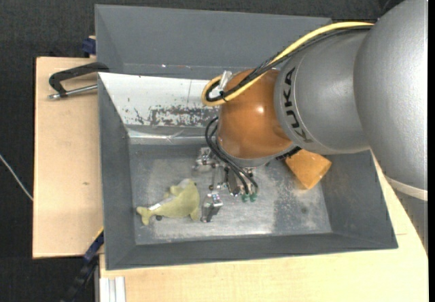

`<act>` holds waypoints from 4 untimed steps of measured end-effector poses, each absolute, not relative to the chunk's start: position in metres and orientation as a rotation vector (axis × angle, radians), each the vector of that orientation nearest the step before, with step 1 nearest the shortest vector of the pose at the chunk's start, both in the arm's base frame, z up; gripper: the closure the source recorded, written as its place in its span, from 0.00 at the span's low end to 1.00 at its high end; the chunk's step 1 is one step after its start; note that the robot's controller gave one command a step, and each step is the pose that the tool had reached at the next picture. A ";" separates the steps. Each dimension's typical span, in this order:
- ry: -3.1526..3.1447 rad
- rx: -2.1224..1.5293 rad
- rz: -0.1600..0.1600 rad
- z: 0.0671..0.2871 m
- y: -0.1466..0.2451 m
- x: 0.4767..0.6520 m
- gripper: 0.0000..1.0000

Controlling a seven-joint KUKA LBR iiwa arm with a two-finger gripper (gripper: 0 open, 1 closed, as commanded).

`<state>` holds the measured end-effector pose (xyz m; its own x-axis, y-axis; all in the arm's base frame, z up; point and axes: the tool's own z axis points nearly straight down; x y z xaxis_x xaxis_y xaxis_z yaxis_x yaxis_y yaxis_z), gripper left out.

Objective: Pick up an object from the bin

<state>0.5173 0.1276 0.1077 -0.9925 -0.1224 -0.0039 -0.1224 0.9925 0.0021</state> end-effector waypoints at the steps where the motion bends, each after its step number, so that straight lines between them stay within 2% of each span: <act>1: 3.123 -0.352 0.003 0.074 0.163 0.506 0.00; 2: 3.062 -0.663 0.006 0.072 0.223 0.510 0.00; 3: 3.064 -0.660 0.005 0.072 0.222 0.510 1.00; 4: 2.765 -1.463 -0.002 0.181 0.196 0.563 1.00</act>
Offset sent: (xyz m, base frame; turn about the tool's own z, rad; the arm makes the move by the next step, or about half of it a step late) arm -0.0106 0.0334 -0.0337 -0.0991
